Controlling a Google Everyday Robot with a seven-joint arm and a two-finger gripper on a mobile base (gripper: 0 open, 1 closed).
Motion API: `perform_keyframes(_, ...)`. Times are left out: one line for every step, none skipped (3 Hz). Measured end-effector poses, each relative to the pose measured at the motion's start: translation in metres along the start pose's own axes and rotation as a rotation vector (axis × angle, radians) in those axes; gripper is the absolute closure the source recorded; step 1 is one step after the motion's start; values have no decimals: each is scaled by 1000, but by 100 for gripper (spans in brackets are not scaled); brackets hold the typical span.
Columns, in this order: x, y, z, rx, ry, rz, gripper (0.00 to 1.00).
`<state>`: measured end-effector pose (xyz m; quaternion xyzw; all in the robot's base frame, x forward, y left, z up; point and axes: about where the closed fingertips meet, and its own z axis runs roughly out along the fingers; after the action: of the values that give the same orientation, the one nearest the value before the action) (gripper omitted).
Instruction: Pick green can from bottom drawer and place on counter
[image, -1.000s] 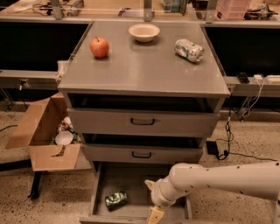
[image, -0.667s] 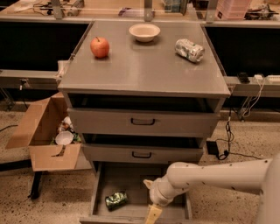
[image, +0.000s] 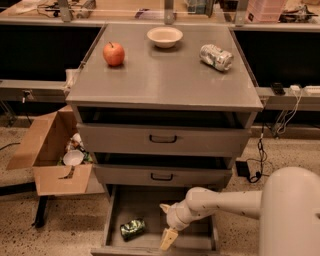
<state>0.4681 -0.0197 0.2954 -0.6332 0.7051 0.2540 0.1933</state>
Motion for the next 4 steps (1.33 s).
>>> perform_keyframes(16, -25, 40, 38, -40, 26, 0)
perform_keyframes(23, -49, 68, 88, -76, 63, 0)
perform_keyframes(21, -69, 94, 119, -95, 73, 0)
perform_keyframes(16, -92, 153, 97, -68, 58, 0)
